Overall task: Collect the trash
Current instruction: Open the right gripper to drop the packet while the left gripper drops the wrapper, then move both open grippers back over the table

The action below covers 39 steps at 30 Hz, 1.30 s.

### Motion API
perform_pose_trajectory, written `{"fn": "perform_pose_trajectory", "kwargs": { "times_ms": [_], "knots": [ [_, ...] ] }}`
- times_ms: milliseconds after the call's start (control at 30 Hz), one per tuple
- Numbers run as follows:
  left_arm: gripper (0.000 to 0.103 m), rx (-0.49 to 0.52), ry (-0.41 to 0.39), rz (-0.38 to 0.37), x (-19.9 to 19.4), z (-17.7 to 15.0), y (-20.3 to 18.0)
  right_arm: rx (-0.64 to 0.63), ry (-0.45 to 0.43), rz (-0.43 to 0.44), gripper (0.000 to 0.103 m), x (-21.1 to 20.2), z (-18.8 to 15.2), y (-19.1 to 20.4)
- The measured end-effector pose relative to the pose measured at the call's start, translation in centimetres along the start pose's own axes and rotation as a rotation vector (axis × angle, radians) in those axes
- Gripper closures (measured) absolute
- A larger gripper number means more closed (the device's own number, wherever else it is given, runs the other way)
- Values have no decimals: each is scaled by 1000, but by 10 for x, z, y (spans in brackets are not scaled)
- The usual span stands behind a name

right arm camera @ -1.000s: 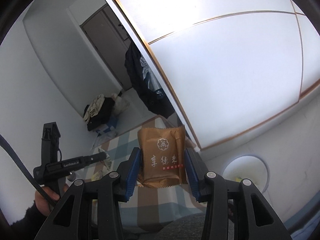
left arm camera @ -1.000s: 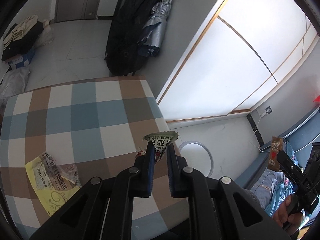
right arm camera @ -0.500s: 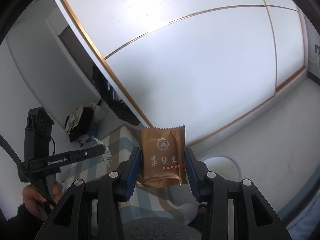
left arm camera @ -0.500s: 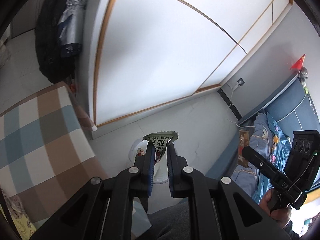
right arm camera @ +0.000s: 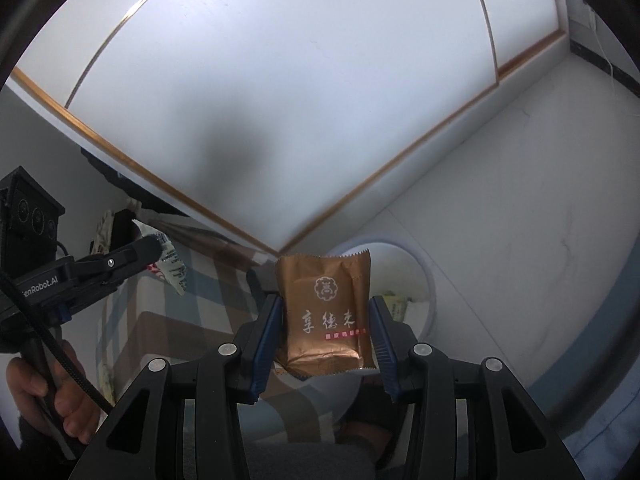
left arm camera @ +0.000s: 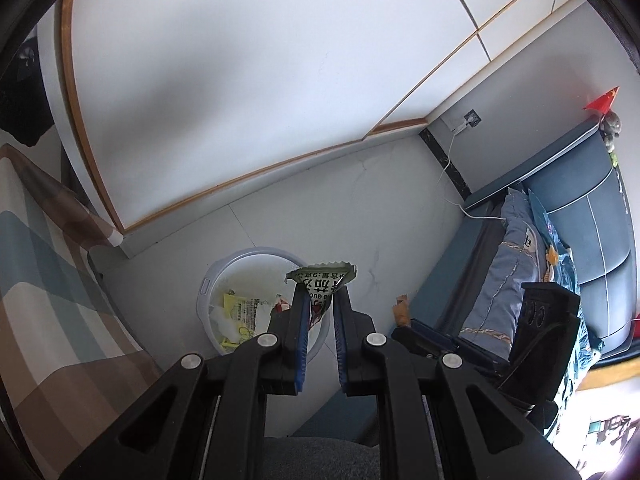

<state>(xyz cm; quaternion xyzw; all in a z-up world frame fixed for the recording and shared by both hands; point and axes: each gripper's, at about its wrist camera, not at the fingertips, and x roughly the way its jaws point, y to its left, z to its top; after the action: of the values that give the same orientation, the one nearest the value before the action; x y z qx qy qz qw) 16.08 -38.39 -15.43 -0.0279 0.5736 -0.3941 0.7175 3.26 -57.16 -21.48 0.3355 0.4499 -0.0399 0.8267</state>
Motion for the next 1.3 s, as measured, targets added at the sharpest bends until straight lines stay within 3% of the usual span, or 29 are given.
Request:
{"fn": "perform_pose_trajectory", "kwargs": {
  "times_ms": [333,467,533,667,1167,1300],
  "knots": [
    [95,-57,94,8,41,8,22,68,166,28,56,75,-6,-20],
    [95,-71,118,12,50,11,25,82,197,28,42,92,-6,-28],
    [95,-73,130,15,54,13,25,89,200,47,41,95,-6,-31],
    [95,-85,157,12,62,11,26,121,185,67,31,96,-7,-36],
    [95,-63,233,-8,85,8,12,165,120,18,25,73,-5,-61],
    [95,-58,224,29,78,6,14,170,110,3,23,70,-6,-61]
  ]
}}
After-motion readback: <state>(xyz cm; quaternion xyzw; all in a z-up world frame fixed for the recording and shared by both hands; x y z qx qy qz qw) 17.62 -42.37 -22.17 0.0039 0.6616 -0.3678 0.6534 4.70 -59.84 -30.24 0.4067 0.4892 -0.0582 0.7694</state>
